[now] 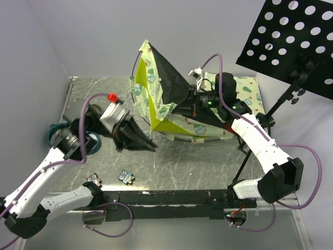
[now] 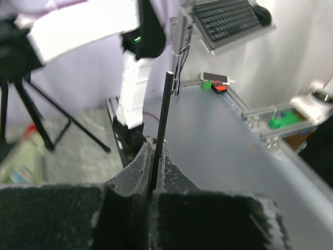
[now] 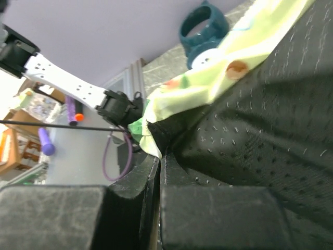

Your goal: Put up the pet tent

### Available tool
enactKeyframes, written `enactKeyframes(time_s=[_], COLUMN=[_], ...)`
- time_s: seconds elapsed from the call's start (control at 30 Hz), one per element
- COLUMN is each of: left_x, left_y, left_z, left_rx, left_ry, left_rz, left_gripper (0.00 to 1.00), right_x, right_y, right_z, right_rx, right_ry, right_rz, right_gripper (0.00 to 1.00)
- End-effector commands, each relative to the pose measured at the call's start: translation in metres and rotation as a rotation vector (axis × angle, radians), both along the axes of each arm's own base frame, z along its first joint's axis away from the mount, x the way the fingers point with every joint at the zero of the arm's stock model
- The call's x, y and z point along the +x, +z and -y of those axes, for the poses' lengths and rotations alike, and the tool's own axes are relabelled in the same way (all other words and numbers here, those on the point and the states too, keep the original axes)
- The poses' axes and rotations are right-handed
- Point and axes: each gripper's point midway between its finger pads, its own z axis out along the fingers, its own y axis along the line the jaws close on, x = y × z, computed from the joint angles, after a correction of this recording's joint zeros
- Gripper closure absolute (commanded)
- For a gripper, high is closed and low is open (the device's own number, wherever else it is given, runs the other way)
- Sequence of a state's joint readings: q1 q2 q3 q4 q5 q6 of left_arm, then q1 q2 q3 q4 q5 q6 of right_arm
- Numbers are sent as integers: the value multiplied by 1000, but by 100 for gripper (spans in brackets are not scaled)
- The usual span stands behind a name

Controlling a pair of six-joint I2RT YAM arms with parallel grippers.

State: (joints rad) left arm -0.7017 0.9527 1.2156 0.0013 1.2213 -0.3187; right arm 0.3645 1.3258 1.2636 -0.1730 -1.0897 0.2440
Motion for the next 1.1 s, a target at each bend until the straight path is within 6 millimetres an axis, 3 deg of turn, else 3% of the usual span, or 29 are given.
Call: enactKeyframes(time_s=[0.0,0.17,0.53,0.73,0.87,1.07], left_x=[38,60,66,67,69,79], left_y=[-62,-77,-134,-154,-152,-119], left_z=[20,24,9,4,3,1], left_rx=[365,371,442,470,462,389], left_ry=[51,108,124,155,162,198], left_rz=[-578,-672,-919,-988,-978,-839], left_gripper=[99,99,99,99,99,99], right_x=[-17,-30,-43,-45,-46,-46], right_y=[55,66,85,93,91,73], right_z=[-5,-10,-9,-7,-7,-6], right_rx=[110,157,217,235,235,210], right_ry=[16,42,69,64,73,75], right_rz=[111,84,102,100,97,75], right_gripper=[100,100,100,100,100,100])
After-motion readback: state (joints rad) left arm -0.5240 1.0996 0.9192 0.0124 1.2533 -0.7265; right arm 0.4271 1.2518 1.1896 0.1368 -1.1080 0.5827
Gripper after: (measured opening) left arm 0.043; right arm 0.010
